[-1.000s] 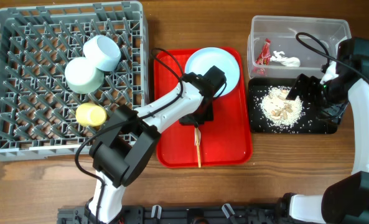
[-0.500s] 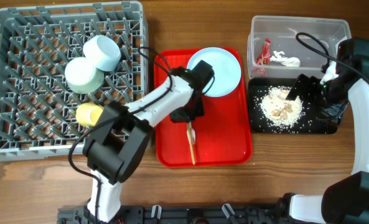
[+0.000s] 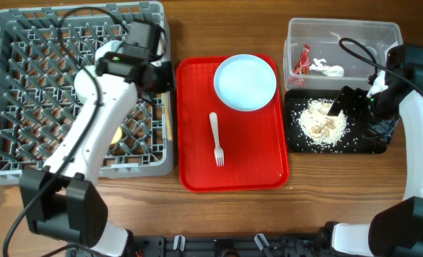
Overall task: Sort waste into correct bins and load items into the dishwasher rack
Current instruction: 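Insert the chopstick into the dish rack with the left gripper, then grasp the white plastic fork on the red tray with the left gripper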
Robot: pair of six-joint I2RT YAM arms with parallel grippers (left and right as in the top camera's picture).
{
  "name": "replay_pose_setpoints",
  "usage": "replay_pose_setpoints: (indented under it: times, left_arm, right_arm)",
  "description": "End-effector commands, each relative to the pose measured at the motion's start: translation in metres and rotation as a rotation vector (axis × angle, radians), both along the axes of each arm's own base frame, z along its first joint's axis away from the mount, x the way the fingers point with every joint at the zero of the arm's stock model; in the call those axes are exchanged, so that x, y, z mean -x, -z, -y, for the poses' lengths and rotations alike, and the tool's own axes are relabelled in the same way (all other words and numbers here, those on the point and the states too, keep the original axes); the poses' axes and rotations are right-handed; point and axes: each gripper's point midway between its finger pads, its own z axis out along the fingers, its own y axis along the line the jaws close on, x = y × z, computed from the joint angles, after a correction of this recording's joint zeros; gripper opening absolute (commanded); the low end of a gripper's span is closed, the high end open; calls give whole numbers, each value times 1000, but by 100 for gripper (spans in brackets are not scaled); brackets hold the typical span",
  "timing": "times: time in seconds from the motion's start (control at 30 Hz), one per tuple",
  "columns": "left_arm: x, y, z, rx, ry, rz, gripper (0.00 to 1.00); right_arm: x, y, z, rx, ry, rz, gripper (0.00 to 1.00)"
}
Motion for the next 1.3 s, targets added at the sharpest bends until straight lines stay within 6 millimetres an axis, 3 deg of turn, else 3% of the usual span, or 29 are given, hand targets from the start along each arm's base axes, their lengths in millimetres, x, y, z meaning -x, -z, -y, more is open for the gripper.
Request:
replay_pose_setpoints:
  times: [0.0, 0.17, 0.33, 0.4, 0.43, 0.47, 0.5, 0.53, 0.6, 0.67, 0.73, 0.83, 0.9, 1.0, 1.1, 1.17, 1.27]
  left_arm:
    - [-9, -11, -15, -82, 137, 72, 4]
    - [-25, -11, -14, -84, 145, 120, 4]
    - [-36, 20, -20, -76, 92, 66, 4]
    - [-43, 30, -31, -53, -1, 52, 4]
    - [-45, 30, -36, -42, -32, 53, 8]
    - [-46, 30, -40, -32, -62, 51, 35]
    - [-45, 30, -41, -33, -62, 48, 52]
    - [-44, 30, -41, -33, -61, 45, 81]
    - [-43, 30, -38, -33, -55, 43, 86]
    - [-38, 27, -22, 5, -16, 37, 86]
    - [-27, 16, 9, 91, 64, 30, 86]
    - [2, 9, 73, 224, 113, -34, 82]
    - [27, 20, 102, 231, 106, -110, 84]
    - [77, 52, 136, 208, 91, -236, 82]
    - [127, 95, 140, 171, -44, -383, 83]
    - [143, 119, 133, 143, -89, -414, 82]
    - [151, 141, 117, 49, -96, -373, 78]
  right_arm:
    - [-3, -4, -1, -2, -20, 18, 100]
    - [-2, -4, -1, -3, -18, 18, 100]
    - [-1, -4, -1, -4, -20, 13, 100]
    - [0, -4, -1, -5, -20, 9, 100]
    - [0, -4, -2, -5, -21, 7, 100]
    - [0, -4, -2, -5, -20, 7, 100]
    - [0, -4, -2, -5, -20, 7, 100]
    - [0, -4, -2, -5, -20, 7, 100]
    - [0, -4, -2, -5, -20, 6, 100]
    - [0, -4, -2, -5, -20, 6, 100]
    - [0, -4, -2, -5, -21, 6, 100]
    - [-1, -4, -1, -4, -20, 11, 100]
    - [-1, -4, -1, -4, -20, 11, 100]
    - [0, -4, -1, -5, -20, 9, 100]
    - [1, -4, -2, -6, -19, 3, 100]
    - [1, -4, -2, -6, -17, 3, 100]
    - [2, -4, -2, -7, -17, -1, 100]
